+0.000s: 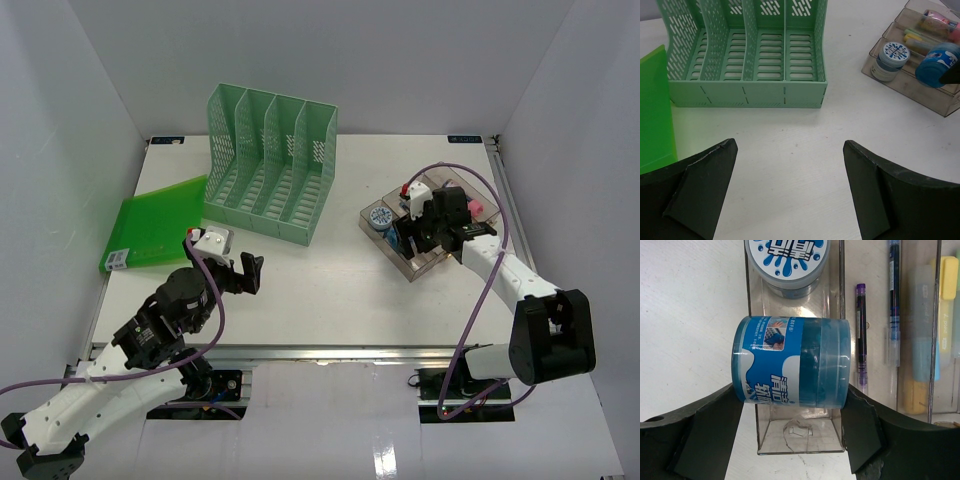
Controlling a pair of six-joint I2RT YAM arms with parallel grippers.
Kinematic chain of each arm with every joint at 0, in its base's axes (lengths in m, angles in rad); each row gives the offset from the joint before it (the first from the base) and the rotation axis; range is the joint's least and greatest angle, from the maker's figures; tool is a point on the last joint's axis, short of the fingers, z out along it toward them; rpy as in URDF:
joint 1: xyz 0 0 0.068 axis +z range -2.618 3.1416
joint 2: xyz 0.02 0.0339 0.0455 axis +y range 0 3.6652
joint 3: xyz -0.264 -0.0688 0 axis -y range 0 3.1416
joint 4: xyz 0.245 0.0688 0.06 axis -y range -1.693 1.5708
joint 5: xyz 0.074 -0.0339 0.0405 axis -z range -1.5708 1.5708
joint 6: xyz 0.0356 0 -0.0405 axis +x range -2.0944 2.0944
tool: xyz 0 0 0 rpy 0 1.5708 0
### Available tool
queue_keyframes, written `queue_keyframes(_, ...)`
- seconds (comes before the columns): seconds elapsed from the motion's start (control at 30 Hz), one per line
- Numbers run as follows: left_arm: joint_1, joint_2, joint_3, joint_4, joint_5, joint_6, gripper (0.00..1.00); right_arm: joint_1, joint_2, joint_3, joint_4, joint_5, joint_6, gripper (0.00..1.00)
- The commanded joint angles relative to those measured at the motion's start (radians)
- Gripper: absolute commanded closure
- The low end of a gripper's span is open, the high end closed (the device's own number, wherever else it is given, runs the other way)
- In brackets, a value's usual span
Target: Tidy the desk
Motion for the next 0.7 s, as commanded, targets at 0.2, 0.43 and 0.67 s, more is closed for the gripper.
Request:
queue_keyframes(0.2, 0.003, -0.004, -0.001, 0.012, 0.017, 0.004, 0.02, 0.012, -0.020, 0.038, 0.015, 0.073, -0.110, 0.74)
queue_keyframes(0.43, 0.003, -0.002, -0.001, 0.012, 0.017, 0.004, 0.02, 0.040, -0.025, 0.045, -0.005, 0.086, -0.141, 0.39)
queue_keyframes(0.67, 0.003, -0.004, -0.001, 0.012, 0.017, 0.003, 0.02, 0.052, -0.061, 0.075, -0.057, 0.025, -0.132, 0.10)
